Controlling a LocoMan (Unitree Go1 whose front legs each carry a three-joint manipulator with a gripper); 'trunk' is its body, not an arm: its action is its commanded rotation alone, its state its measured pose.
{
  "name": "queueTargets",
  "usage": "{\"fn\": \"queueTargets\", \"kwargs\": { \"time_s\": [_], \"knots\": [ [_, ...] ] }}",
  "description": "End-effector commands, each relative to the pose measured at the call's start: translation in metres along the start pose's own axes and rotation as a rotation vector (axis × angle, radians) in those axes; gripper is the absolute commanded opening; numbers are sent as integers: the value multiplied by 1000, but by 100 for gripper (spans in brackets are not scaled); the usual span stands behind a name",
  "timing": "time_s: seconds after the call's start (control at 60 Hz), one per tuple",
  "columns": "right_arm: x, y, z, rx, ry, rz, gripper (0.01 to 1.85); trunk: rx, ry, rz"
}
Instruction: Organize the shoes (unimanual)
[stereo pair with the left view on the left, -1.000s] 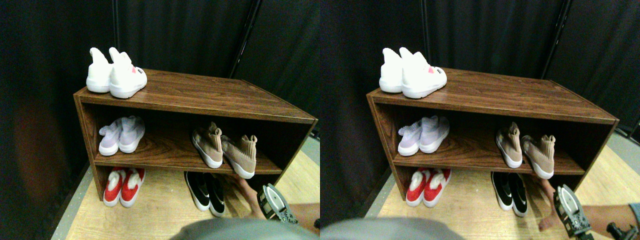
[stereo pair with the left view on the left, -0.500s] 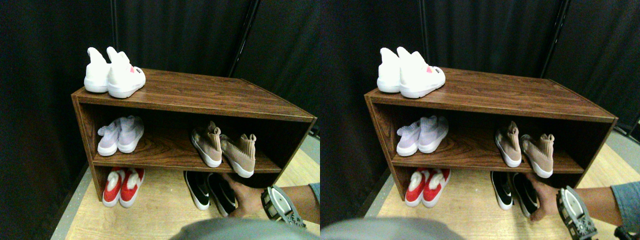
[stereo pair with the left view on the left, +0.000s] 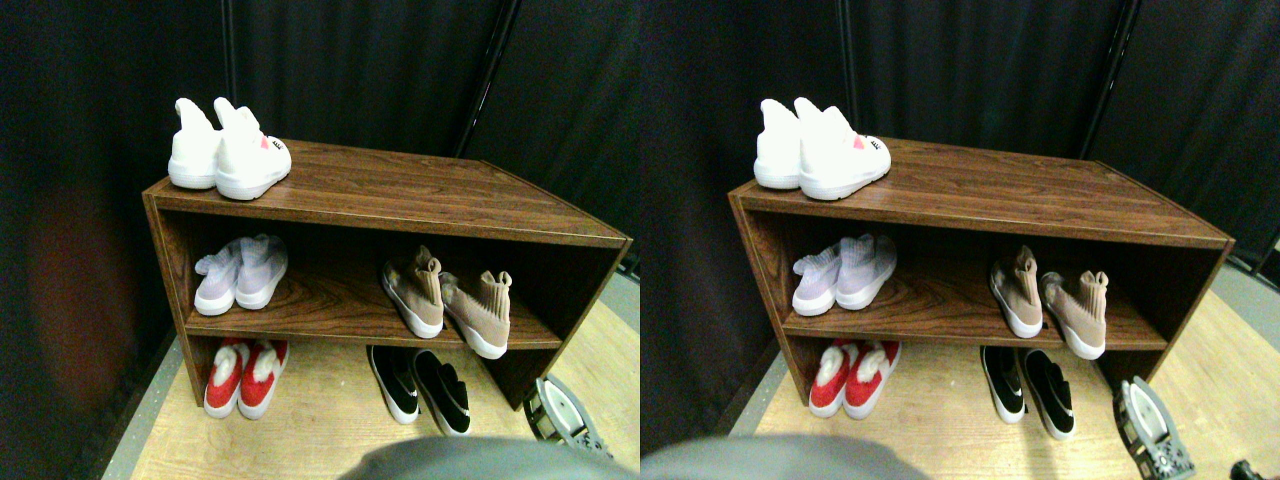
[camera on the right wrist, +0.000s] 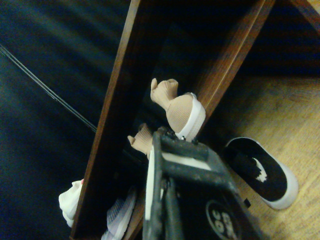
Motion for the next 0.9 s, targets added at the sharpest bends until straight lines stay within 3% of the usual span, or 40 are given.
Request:
{"fn": "queueTargets", "kwargs": {
  "time_s": [0.017, 0.067, 0.083, 0.333, 0.383, 0.433, 0.483, 0.55, 0.733, 0.9],
  "knots": [
    [1, 11, -1, -15, 21, 52, 6, -18, -15, -10],
    [1, 12, 0, -22, 27, 66, 6, -18, -15, -10],
    [1, 12, 0, -19, 26, 68, 6, -21, -22, -17],
    [2, 18, -1, 19, 1, 37, 12, -25, -22, -13],
    [5, 19, -2, 31, -10, 19, 78, -25, -22, -13],
    [7, 21, -3, 1, -22, 4, 104, -25, -22, -13],
    [12, 23, -4, -61, 39, 7, 135, -28, -24, -11],
    [15, 25, -5, -72, 55, -4, 147, -28, -24, -11],
    [23, 24, -9, -104, 8, -6, 162, -28, -22, -5],
    [34, 17, -9, -96, 34, -13, 164, -26, -24, -5]
  ]
}}
